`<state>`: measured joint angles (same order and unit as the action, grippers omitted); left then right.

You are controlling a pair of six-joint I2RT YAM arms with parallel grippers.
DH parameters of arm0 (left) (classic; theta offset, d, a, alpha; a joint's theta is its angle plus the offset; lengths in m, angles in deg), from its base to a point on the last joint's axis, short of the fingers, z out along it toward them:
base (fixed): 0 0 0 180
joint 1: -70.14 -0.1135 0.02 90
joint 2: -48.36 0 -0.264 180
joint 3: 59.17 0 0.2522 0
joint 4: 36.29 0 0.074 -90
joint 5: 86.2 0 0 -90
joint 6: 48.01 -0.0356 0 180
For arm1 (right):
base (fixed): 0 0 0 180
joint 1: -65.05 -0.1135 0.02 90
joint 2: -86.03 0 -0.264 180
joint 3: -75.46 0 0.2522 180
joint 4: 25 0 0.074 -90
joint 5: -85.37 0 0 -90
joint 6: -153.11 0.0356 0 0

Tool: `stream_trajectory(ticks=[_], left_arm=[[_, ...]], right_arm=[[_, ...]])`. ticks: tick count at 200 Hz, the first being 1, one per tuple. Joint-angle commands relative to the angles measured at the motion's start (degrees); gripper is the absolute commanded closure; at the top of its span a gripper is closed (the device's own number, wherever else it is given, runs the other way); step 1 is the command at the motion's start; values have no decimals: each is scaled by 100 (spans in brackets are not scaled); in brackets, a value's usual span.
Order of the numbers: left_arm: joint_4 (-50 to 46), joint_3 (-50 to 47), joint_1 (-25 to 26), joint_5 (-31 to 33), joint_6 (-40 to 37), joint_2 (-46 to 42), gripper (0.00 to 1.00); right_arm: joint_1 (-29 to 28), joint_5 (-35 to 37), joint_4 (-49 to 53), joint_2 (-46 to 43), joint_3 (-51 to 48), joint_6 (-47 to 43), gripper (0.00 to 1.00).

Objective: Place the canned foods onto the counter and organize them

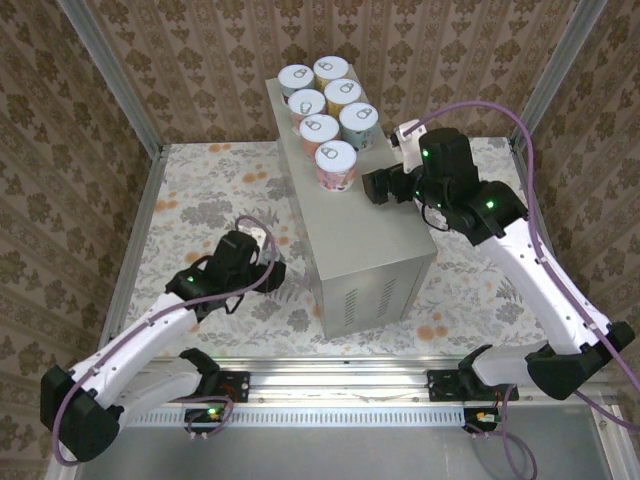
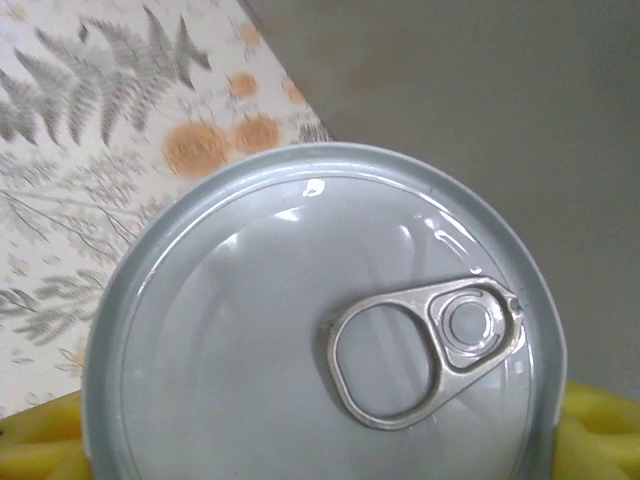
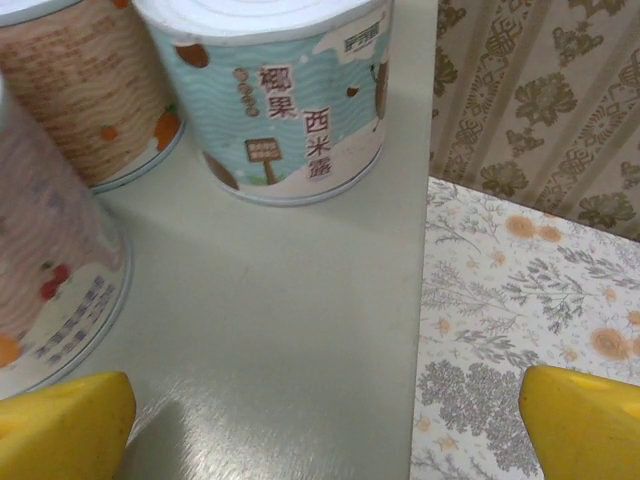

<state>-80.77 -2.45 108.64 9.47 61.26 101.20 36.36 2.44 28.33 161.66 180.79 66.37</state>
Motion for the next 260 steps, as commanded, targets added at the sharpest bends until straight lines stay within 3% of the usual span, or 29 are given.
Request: stream_trajectory(ticks=[1,85,260], left_arm=[[-238,427,-114,40,-348,-195,33],[-264,670,-282,-128,-433,-261,32],[-236,688,-360,-189,-437,-204,31]], right_arm=[[147,-134,-366,63,117,78,0],[518,-1103,-847,195,-299,-168,0],[528,-1449,-1149,251,-609,-291,0]])
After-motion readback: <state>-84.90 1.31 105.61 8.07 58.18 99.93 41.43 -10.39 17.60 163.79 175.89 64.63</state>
